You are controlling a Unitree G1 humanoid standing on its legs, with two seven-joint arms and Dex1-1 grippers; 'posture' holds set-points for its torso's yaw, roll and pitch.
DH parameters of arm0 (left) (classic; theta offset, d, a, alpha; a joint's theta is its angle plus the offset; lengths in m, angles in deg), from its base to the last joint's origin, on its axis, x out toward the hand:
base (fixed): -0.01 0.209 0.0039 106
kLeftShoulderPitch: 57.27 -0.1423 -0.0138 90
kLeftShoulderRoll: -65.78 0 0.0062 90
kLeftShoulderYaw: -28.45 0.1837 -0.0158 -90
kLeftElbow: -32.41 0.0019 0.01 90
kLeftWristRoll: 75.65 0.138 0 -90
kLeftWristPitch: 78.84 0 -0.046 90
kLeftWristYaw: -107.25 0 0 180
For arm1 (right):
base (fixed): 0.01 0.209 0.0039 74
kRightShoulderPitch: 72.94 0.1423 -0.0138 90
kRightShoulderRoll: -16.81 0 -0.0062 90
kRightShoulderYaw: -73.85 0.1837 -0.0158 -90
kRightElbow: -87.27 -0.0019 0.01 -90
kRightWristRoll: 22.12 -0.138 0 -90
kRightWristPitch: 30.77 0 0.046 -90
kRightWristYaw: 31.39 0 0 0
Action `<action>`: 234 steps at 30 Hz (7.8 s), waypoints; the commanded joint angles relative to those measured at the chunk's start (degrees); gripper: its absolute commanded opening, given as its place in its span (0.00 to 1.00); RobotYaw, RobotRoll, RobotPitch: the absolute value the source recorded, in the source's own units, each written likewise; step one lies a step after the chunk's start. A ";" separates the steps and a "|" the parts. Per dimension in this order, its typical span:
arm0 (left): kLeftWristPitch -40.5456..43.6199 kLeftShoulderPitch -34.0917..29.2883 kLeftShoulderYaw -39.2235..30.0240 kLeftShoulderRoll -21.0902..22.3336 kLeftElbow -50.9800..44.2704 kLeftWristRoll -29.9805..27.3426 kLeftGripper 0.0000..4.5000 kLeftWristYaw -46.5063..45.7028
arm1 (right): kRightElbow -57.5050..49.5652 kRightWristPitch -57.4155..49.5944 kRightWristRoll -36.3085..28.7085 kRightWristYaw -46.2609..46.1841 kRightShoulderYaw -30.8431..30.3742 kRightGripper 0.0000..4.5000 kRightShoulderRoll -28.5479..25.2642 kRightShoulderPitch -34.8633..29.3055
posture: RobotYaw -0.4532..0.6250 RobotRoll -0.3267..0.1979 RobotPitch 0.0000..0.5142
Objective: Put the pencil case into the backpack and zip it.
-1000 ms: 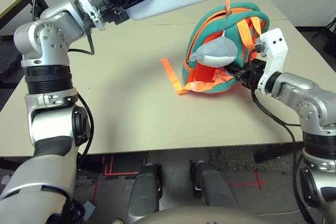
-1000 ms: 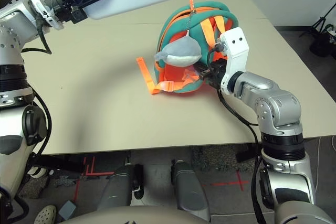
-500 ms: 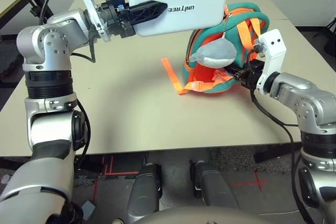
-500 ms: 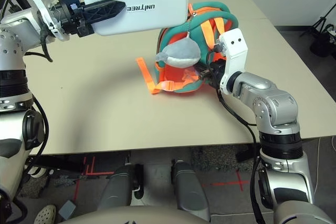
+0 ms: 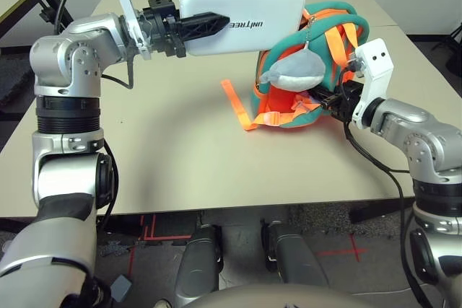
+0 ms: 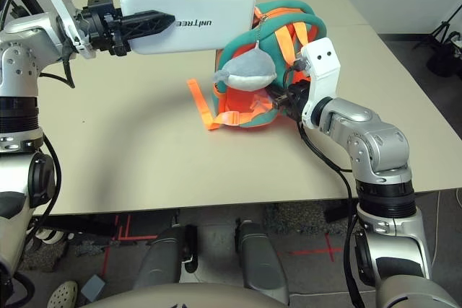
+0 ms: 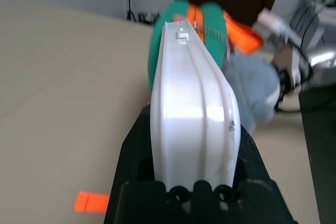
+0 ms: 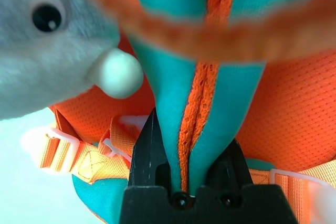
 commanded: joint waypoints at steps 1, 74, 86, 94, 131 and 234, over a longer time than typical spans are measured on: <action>-1.38 -0.90 3.03 0.96 -0.27 2.64 0.27 2.19 | 2.00 -1.34 0.99 -0.07 -1.41 0.10 0.33 -0.60 | 0.27 0.62 0.29; -1.67 -0.83 3.74 -14.14 2.47 11.67 0.00 -5.82 | 5.78 1.36 5.63 2.26 -3.96 0.10 3.09 2.58 | 0.29 0.62 0.28; -17.27 5.67 5.21 -24.94 26.58 18.64 0.00 -11.28 | 5.25 1.27 6.21 1.82 -3.38 0.10 3.25 2.53 | 0.27 0.62 0.26; -16.96 6.55 2.49 -24.47 23.31 16.57 0.00 -9.58 | 4.93 1.08 6.40 1.82 -3.14 0.10 3.10 2.26 | 0.27 0.62 0.26; -0.28 4.49 14.43 -14.32 -6.70 13.15 1.00 -9.87 | 7.18 2.59 7.01 2.28 -4.28 0.10 4.20 3.07 | 0.28 0.62 0.26; -13.73 -2.94 -9.18 -15.64 17.32 12.36 1.00 -17.34 | 10.50 5.03 9.43 3.24 -6.20 0.10 5.84 4.38 | 0.30 0.62 0.30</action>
